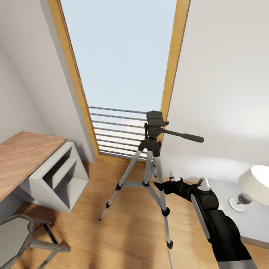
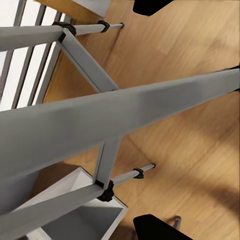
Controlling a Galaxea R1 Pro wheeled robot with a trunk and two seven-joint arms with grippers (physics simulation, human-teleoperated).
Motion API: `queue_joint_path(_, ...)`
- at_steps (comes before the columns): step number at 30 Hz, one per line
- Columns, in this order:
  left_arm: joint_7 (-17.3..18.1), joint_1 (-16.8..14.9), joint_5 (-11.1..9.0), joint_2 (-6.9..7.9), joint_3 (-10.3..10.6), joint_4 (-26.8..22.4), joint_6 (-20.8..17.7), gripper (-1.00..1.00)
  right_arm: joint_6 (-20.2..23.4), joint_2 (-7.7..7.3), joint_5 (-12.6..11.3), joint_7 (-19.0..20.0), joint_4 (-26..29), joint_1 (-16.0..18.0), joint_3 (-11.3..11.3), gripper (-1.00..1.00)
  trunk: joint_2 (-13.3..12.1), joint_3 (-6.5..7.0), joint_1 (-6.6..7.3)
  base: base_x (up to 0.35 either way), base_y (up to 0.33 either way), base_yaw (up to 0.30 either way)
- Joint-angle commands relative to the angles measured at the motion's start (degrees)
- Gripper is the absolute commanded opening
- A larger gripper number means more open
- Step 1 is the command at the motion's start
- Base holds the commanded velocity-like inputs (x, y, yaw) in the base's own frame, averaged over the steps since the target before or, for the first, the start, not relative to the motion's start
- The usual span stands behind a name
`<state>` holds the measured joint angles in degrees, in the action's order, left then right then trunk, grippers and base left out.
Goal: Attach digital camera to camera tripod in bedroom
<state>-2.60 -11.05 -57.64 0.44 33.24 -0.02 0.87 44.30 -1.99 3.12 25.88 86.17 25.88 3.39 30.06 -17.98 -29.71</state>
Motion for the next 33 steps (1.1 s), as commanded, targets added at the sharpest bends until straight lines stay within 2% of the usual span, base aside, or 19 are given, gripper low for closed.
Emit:
queue_joint_path(1, -0.1, 0.0, -0.3, 0.0, 0.5, 0.0, 0.1, -1.0, 0.2, 0.17, 0.4, 0.3, 0.1, 0.0, 0.0, 1.0, 0.1, -0.08, -0.02, 0.021, 0.0, 0.0)
queue_joint_path(6, -0.1, 0.0, -0.3, 0.0, 0.5, 0.0, 0.1, -1.0, 0.3, 1.04, 0.7, 0.3, 0.1, 0.0, 0.1, 1.0, 0.1, -0.08, -0.02, 0.009, 0.0, 0.0)
queue_joint_path(10, -0.1, 0.0, -0.3, -0.01, 0.5, 0.0, 0.1, -1.0, 0.5, 2.87, 0.9, 0.4, 0.1, 0.0, 0.1, 1.0, 0.1, -0.08, -0.02, 0.002, 0.0, 0.0)
queue_joint_path(33, -0.2, 0.0, -0.3, 0.0, 0.5, 0.0, 0.1, -1.0, 0.2, 3.15, 0.7, 0.6, 0.2, 0.0, 0.1, 1.0, 0.1, -0.08, -0.02, 0.0, 0.0, 0.0)
